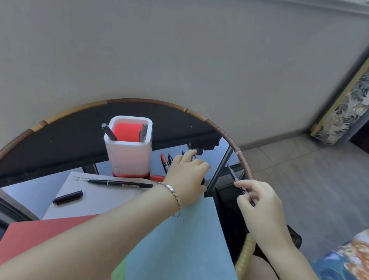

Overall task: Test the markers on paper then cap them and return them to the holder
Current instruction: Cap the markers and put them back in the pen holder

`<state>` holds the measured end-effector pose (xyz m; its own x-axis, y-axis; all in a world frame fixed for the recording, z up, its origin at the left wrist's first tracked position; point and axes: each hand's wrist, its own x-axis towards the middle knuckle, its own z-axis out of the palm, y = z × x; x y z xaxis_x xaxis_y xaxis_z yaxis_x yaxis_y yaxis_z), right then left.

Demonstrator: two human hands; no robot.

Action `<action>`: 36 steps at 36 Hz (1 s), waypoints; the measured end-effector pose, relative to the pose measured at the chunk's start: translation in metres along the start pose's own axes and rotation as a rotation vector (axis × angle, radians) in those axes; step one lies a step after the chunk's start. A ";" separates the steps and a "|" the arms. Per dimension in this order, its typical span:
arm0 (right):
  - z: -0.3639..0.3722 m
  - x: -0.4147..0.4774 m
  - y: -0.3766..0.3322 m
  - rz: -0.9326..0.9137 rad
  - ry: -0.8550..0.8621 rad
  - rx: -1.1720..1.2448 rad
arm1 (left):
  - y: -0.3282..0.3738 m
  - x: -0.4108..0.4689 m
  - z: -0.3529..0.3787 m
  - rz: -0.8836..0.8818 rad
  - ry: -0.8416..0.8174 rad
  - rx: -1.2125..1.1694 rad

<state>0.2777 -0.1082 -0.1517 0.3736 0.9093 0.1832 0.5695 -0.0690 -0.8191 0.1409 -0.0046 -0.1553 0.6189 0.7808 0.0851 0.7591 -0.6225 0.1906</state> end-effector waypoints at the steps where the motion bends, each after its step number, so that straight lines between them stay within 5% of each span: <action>1: -0.001 -0.001 0.000 -0.001 -0.007 0.008 | 0.000 0.005 0.002 -0.025 -0.044 0.021; 5: -0.004 -0.005 0.001 -0.011 -0.021 0.021 | 0.004 0.014 0.006 -0.090 -0.102 -0.009; 9: -0.002 -0.007 0.001 -0.016 -0.026 0.027 | 0.005 0.009 0.009 -0.042 0.045 -0.074; 13: -0.001 -0.009 -0.003 -0.030 -0.015 0.044 | 0.010 -0.009 0.001 -0.136 0.246 -0.625; 17: -0.002 -0.010 -0.009 -0.033 -0.014 0.060 | 0.012 -0.034 -0.027 -0.467 0.449 -1.311; 27: 0.016 -0.018 -0.036 -0.078 -0.070 0.131 | -0.033 -0.116 -0.072 -0.691 0.376 -1.956; 36: 0.041 -0.032 -0.057 -0.122 -0.124 0.064 | -0.072 -0.155 -0.062 -1.088 0.331 -2.223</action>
<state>0.2032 -0.1163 -0.1333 0.2090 0.9534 0.2177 0.5559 0.0673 -0.8285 -0.0222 -0.0776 -0.1217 0.1530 0.7513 -0.6420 -0.6811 0.5509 0.4823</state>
